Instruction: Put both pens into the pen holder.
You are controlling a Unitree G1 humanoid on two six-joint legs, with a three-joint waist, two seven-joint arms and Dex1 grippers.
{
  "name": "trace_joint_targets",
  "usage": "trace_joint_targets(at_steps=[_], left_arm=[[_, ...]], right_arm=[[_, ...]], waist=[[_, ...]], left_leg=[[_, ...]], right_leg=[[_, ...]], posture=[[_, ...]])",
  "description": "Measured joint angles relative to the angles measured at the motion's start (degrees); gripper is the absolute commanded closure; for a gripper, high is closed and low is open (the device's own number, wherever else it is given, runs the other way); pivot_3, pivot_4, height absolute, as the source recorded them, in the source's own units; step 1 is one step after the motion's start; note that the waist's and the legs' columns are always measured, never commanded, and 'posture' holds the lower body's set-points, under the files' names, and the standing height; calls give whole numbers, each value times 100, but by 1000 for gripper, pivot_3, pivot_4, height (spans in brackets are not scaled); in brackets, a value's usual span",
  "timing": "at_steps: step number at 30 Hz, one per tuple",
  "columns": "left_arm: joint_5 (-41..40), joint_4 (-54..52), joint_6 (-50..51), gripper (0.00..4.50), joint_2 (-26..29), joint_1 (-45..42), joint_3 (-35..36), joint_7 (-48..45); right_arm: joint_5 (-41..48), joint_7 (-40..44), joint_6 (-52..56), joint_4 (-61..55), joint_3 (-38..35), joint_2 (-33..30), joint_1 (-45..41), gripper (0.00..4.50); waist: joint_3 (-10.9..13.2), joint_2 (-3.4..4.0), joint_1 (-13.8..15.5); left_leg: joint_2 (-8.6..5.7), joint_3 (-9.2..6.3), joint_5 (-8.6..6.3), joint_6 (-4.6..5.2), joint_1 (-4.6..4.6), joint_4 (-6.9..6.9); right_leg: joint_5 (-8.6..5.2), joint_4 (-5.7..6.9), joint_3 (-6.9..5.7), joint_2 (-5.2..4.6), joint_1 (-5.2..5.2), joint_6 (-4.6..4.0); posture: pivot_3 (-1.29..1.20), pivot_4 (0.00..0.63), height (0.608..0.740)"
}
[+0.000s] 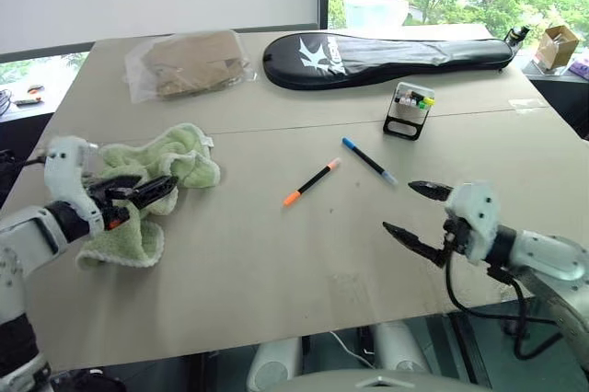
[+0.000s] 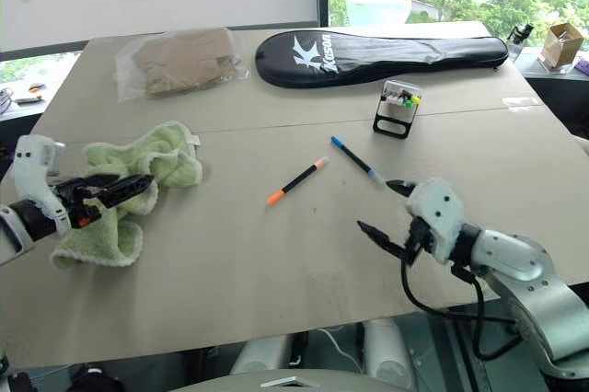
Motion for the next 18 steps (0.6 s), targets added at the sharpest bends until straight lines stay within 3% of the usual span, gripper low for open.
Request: trace_joint_targets(at_steps=[5,9,13,14,15,18], left_arm=[[-276,-1310,-1021,42,6,664,-585,-1033],[-156,-1391,-1708,42,-82,492,-1222,-1207],[42,-1354,-2186,42,-37,332,-1680,-1394],[30,-1351,-2219,0,-23,290,-1712,-1419],[26,-1332,-2234,0,-13,248,-1760,-1424],[51,-1265,-2342,0,-13,247,-1866,-1411]], right_arm=[[-150,-559,1576,909,495,395,-1661,0],[-295,-848,2494,2178,851,1092,-2988,0],[-354,-895,2678,3312,988,1700,-3938,0],[-416,-886,2569,3712,1032,1849,-4161,506],[-489,-892,2447,4080,1085,1980,-4347,530],[-814,-877,1752,5547,1239,2400,-4809,1732]], waist=[[5,8,3],[7,13,4],[9,16,-41],[9,16,-59],[8,15,-83],[10,18,-133]], left_leg=[[1,4,0,2,2,-2],[1,4,0,2,2,-3],[-1,6,0,3,-9,-6],[-2,5,0,3,-11,-6],[-2,7,0,3,-9,-7],[-4,5,0,3,-13,-11]], right_leg=[[2,0,6,11,-1,-5],[4,-1,7,28,-2,-9],[6,-7,11,28,-8,-11],[6,-8,11,28,-10,-10],[6,-8,12,27,-9,-10],[7,-8,11,26,-13,-8]], posture=[[0,150,740],[0,150,740],[0,150,740],[0,150,740],[0,150,740],[0,150,740]])
